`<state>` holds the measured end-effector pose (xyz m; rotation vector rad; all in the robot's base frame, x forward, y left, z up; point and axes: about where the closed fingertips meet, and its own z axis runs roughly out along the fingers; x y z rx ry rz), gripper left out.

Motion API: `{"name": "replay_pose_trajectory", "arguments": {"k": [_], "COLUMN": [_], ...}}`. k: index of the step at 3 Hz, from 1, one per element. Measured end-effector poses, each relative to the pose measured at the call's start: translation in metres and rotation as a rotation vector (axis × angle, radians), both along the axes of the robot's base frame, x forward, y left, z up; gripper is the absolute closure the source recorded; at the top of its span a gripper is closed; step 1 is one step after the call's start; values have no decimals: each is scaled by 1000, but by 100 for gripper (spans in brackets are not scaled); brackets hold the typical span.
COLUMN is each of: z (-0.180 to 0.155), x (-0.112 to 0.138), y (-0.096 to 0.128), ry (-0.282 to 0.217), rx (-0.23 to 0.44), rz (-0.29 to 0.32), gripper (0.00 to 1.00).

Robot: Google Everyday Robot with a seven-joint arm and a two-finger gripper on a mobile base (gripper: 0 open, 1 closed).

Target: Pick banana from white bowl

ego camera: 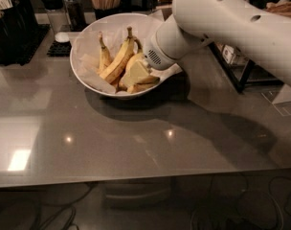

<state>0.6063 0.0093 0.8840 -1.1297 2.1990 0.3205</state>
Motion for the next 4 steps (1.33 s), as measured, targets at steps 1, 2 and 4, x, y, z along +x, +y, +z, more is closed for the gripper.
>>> {"name": "replay_pose_trajectory", "arguments": {"k": [1,2,4], "z": [-3,-3,-12], "x": [3,3,-3], "y": [-16,-16,-6], "ry": [-3,-3,13], "rx": [-36,-37,-48], "rz": [-27,-27,3], "gripper": [33,35,77]}}
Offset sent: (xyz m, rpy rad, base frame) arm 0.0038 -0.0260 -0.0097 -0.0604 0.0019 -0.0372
